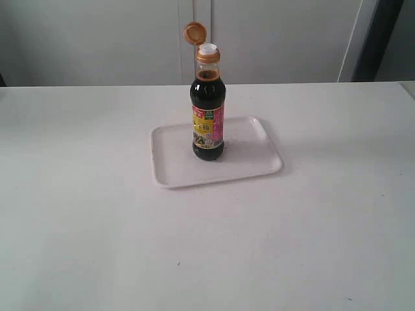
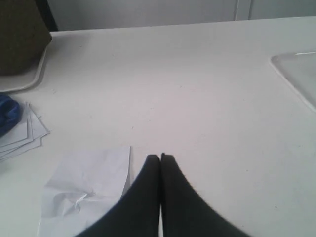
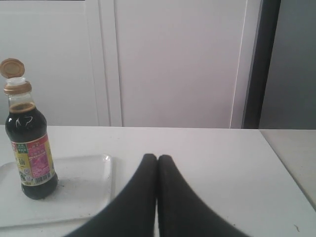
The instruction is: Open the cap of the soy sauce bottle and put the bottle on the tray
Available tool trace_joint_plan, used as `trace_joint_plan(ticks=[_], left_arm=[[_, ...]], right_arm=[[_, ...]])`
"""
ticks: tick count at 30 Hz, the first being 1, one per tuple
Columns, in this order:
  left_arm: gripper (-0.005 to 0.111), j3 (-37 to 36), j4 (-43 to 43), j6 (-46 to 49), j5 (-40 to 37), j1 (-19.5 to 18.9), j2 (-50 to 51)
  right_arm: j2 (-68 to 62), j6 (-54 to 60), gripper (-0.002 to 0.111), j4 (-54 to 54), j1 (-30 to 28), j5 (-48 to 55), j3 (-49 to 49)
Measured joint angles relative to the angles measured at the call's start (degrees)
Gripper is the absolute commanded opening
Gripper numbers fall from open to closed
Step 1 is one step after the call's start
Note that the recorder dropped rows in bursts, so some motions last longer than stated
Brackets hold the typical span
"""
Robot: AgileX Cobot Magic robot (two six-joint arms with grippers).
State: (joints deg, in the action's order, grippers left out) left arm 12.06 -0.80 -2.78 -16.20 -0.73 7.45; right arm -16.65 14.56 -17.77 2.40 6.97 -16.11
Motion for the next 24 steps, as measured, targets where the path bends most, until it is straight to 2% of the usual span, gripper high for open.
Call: trace_joint_plan(ticks=[4,12,24], left_arm=[[0.0,-4.0,1.2,0.0,0.1,-1.8,-3.3],[0.0,-11.5,2.6,0.0,0.2,-1.9,-7.2],[0.0,-11.8,2.9,0.1,2.6,-1.9,-7.2]], right_arm=[[0.0,0.0,0.0,0.0,0.0,0.0,0.0],[0.0,0.0,0.0,0.0,0.0,0.0,0.0],[0.0,0.0,0.0,0.0,0.0,0.0,0.0]])
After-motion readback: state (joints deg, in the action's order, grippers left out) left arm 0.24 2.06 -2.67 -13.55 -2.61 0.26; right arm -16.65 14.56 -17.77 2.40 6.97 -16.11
